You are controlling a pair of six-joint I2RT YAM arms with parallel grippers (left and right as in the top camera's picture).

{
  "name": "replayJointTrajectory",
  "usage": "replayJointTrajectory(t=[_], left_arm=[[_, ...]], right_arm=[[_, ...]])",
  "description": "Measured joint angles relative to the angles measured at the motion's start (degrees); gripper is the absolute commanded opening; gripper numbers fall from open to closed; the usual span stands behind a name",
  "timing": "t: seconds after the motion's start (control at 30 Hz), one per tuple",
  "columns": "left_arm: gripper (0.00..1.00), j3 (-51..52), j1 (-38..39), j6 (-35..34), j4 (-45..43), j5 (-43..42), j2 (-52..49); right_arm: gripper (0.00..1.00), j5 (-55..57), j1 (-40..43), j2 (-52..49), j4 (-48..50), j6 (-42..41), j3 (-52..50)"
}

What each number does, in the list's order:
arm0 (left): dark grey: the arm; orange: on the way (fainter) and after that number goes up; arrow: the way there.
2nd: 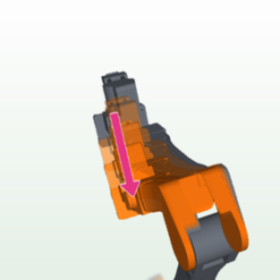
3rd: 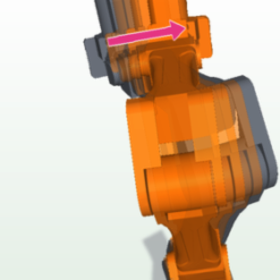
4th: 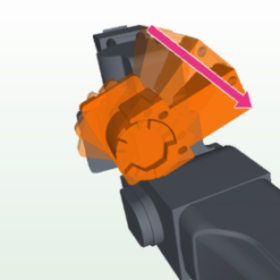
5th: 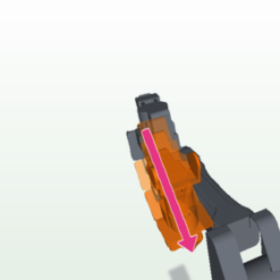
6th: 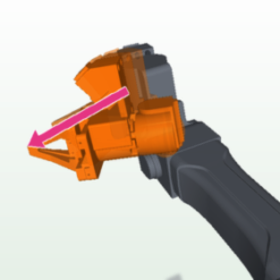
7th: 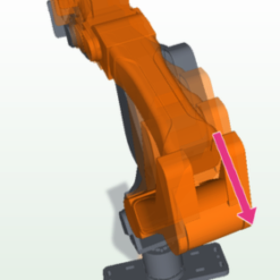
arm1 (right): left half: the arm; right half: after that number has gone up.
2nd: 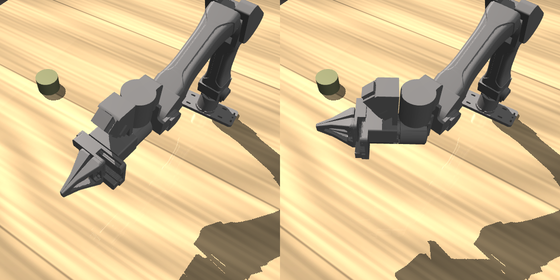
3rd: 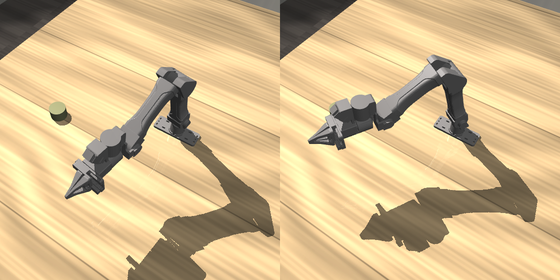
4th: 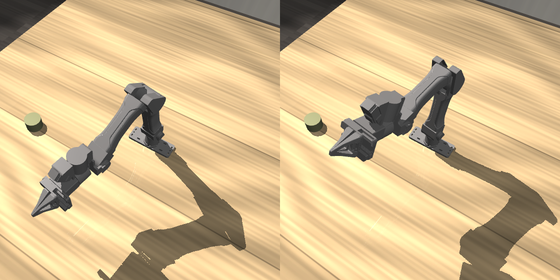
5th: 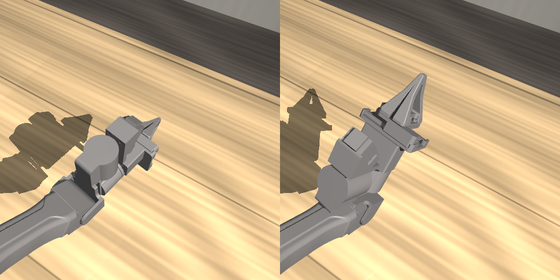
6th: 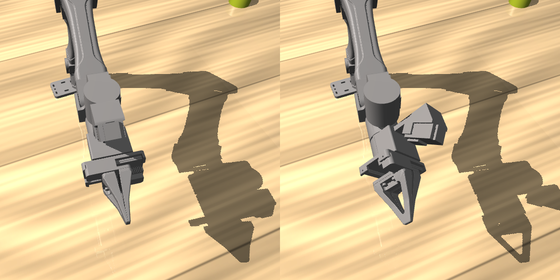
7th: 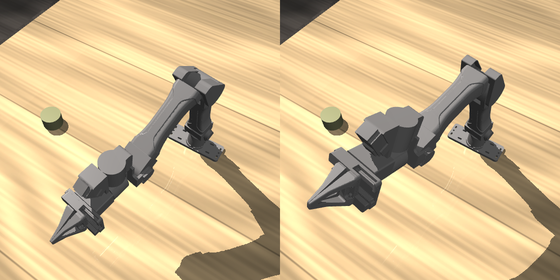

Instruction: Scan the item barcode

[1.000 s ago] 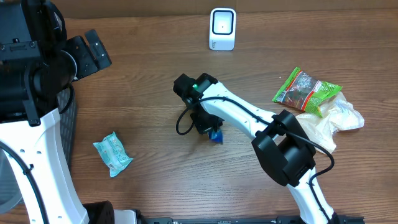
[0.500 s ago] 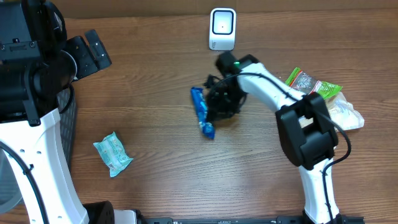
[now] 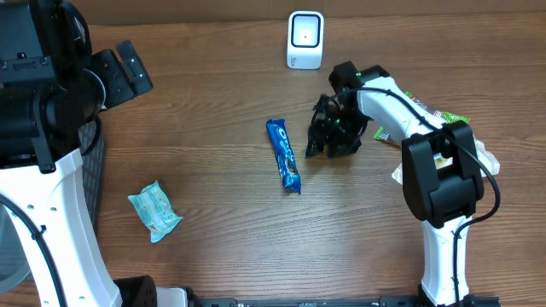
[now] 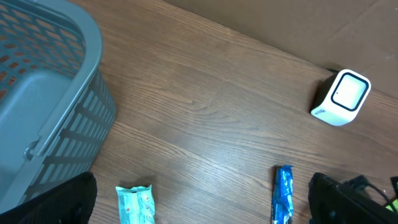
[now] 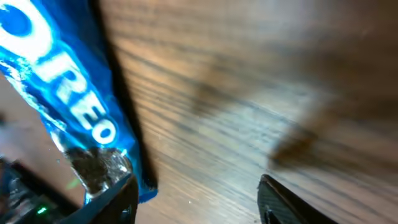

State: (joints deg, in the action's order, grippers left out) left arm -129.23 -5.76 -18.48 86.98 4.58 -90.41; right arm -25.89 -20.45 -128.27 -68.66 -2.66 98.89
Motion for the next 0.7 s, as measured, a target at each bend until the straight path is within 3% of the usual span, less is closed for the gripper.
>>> replayJointTrajectory(t=[0.4, 0.7], left_arm=[[1.0, 0.0, 0.0, 0.0, 0.0, 0.0, 0.0], [1.0, 0.0, 0.0, 0.0, 0.0, 0.0, 0.0]], right_arm=[[0.63, 15.0, -14.2, 3.6, 0.2, -0.7, 2.2], [0.57, 17.7, -14.8, 3.6, 5.0, -2.1, -2.7]])
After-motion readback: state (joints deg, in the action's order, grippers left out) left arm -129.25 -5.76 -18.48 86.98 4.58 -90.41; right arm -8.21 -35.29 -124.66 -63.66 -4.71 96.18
